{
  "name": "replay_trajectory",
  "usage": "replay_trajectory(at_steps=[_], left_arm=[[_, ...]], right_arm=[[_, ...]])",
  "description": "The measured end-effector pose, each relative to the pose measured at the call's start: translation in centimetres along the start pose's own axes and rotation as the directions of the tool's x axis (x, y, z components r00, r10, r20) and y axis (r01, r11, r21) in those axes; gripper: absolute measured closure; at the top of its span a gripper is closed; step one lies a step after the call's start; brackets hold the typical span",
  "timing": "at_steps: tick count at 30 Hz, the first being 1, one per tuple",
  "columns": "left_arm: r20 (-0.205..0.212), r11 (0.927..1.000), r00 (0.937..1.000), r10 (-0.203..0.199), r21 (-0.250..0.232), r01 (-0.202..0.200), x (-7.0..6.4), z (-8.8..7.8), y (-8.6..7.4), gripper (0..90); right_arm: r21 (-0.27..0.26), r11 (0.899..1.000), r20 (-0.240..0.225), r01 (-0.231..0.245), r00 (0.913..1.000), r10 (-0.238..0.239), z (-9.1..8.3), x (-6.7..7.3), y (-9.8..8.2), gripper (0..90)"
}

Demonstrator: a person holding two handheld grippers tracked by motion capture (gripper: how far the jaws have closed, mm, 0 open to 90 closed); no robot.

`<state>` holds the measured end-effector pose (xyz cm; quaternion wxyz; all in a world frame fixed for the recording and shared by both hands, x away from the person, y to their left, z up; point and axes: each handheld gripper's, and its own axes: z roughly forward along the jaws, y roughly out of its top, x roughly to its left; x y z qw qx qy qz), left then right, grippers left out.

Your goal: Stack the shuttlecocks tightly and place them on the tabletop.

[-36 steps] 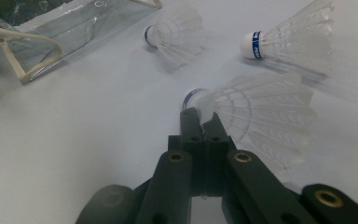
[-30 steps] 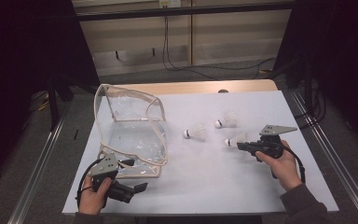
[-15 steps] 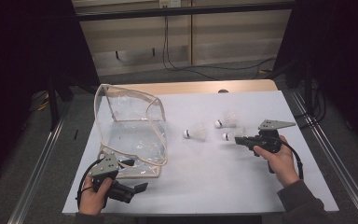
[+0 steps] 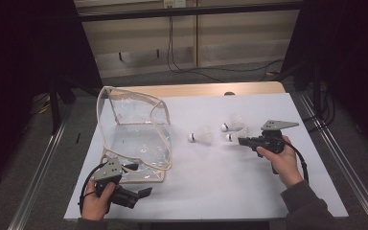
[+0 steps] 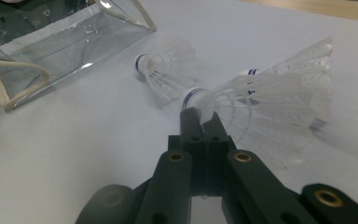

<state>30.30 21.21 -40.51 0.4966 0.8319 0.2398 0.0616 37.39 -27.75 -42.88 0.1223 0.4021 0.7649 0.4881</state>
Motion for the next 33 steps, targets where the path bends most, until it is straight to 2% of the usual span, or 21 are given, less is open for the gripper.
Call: replay_trajectory(at_steps=[4, 6, 12, 33], left_arm=[[-0.001, 1.0, 1.0, 0.001, 0.0, -0.001, 0.0, 0.1, 0.0, 3.3], [-0.001, 1.0, 1.0, 0.001, 0.0, -0.001, 0.0, 0.1, 0.0, 3.3], [-0.003, 1.0, 1.0, 0.002, 0.002, -0.002, -0.1, 0.0, 0.0, 3.3], [0.003, 1.0, 1.0, 0.001, -0.005, -0.001, -0.1, 0.1, -0.1, 3.3]], right_arm=[[0.015, 1.0, 0.015, 0.013, 0.9998, -0.013, 0.3, 0.0, 0.3, 90.0], [0.009, 1.0, 0.008, 0.009, 0.9999, -0.009, 0.4, -0.1, 0.3, 90.0], [0.017, 0.999, 0.016, 0.04, 0.9991, -0.04, 1.0, 0.2, 0.7, 90.0], [0.031, 0.998, 0.025, 0.054, 0.9982, -0.055, 2.6, 0.2, 1.5, 90.0]])
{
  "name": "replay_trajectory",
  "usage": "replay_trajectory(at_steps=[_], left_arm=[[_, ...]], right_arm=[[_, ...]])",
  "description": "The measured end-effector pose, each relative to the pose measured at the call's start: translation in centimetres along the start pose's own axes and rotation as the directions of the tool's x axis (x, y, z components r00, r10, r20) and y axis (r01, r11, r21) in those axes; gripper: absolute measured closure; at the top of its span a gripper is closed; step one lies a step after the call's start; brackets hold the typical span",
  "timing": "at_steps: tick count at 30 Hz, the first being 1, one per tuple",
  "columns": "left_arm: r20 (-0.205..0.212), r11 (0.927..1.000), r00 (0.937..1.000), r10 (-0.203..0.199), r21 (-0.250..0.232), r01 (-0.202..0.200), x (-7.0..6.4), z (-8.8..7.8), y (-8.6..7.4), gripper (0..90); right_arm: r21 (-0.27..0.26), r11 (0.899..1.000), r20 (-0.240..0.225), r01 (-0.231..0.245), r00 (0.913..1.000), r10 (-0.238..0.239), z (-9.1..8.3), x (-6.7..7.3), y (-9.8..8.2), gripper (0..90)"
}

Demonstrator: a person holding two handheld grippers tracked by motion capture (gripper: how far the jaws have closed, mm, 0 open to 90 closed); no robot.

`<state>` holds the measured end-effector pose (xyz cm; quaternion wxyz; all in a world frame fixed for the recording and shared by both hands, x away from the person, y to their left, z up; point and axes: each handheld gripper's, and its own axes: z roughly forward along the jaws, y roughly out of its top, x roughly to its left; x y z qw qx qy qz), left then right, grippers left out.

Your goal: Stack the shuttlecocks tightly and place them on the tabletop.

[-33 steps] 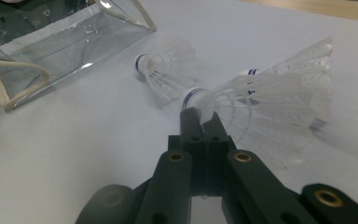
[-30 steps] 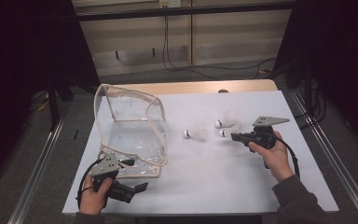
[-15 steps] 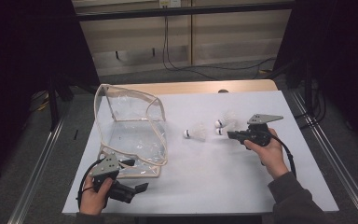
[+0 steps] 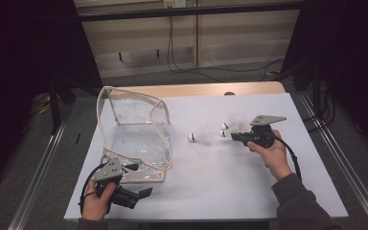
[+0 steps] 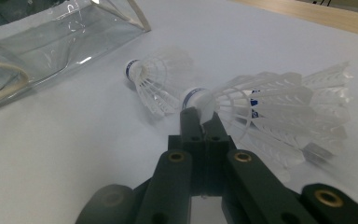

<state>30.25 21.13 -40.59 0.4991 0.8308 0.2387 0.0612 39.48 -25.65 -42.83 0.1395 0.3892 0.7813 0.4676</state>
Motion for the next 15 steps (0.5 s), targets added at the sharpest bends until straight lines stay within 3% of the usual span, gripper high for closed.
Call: replay_trajectory(at_steps=[15], left_arm=[[0.002, 1.0, 1.0, -0.002, 0.002, 0.002, 0.0, 0.0, 0.0, 3.3]], right_arm=[[0.004, 1.0, -0.012, 0.01, 0.9999, -0.01, 1.1, 0.4, 0.5, 90.0]])
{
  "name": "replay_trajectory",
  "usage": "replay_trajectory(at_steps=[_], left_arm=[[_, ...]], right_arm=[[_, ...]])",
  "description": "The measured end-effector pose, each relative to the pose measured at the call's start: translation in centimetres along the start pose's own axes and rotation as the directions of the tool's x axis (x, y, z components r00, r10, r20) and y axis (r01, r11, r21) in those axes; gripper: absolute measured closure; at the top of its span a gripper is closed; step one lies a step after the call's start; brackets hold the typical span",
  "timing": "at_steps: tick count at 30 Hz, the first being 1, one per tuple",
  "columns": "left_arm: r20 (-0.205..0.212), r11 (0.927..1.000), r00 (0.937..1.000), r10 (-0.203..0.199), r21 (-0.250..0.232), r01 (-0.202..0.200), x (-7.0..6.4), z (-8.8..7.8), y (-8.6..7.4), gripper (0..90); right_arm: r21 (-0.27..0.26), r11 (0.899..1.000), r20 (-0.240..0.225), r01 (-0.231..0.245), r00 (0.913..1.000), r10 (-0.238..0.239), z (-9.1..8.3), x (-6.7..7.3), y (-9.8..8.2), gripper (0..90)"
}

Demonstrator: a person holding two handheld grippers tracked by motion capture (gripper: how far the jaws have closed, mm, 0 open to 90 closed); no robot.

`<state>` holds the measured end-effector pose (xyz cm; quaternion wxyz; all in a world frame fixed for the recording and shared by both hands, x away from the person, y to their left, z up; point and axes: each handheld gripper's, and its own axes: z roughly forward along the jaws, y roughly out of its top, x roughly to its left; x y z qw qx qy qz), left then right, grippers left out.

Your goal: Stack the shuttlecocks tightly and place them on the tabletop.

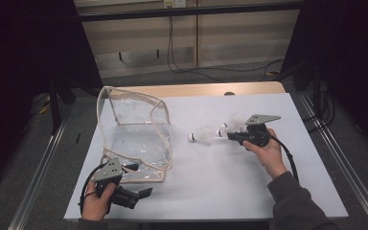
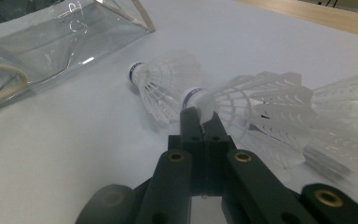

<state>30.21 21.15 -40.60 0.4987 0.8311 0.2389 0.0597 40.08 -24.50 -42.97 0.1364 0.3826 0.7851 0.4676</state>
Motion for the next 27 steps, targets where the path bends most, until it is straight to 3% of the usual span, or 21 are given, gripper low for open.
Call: replay_trajectory(at_steps=[27], left_arm=[[-0.004, 1.0, 1.0, 0.005, -0.001, -0.005, 0.0, 0.0, 0.0, 3.3]], right_arm=[[-0.002, 1.0, -0.015, 0.012, 0.9998, -0.012, 1.6, 0.9, 0.4, 90.0]])
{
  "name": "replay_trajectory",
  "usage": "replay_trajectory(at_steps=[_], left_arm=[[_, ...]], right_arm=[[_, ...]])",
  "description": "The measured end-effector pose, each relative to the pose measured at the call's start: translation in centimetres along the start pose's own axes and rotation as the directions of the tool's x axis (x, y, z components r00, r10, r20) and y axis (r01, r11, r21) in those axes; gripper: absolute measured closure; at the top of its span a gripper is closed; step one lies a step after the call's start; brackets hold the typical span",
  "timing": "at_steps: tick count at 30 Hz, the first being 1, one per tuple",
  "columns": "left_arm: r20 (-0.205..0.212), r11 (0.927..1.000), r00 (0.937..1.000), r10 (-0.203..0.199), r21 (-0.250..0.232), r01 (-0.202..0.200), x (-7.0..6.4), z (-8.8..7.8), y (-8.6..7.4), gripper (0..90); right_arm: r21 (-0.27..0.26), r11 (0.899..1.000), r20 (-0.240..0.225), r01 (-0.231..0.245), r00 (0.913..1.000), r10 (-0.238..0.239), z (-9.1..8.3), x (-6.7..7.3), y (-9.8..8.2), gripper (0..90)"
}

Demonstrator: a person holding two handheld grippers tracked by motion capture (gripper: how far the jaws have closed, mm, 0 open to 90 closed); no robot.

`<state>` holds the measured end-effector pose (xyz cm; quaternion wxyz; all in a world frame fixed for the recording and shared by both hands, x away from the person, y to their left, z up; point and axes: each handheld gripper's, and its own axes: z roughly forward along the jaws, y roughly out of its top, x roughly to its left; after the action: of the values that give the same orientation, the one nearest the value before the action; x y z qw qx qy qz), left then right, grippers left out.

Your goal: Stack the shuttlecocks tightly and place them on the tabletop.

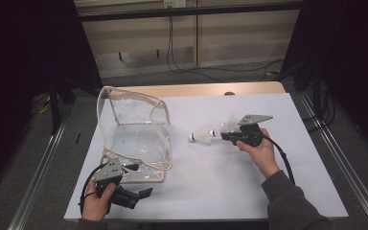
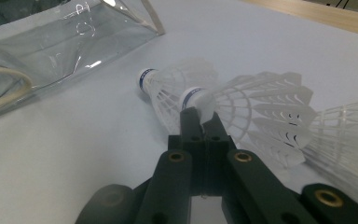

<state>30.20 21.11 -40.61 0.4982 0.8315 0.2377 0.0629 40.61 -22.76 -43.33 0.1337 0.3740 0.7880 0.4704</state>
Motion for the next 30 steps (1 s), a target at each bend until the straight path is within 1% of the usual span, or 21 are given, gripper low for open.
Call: replay_trajectory(at_steps=[5, 6, 20, 30], left_arm=[[0.004, 1.0, 0.9999, -0.009, -0.003, 0.009, -0.05, 0.05, -0.02, 3.3], [0.005, 1.0, 1.0, -0.005, 0.001, 0.005, -0.03, 0.05, -0.02, 3.3], [0.004, 1.0, 1.0, -0.007, 0.0, 0.007, -0.04, 0.07, -0.01, 3.3], [0.005, 1.0, 1.0, -0.008, 0.0, 0.008, -0.03, 0.06, 0.0, 3.3]], right_arm=[[0.003, 1.0, 0.002, 0.0, 1.0, 0.0, 0.17, -0.01, -0.08, 90.0], [0.002, 1.0, 0.002, -0.003, 1.0, 0.003, 0.19, -0.03, -0.1, 90.0], [0.001, 1.0, 0.0, -0.004, 1.0, 0.004, 0.36, 0.13, -0.09, 90.0], [0.001, 1.0, -0.006, 0.004, 1.0, -0.004, 0.78, 0.35, 0.13, 90.0]])
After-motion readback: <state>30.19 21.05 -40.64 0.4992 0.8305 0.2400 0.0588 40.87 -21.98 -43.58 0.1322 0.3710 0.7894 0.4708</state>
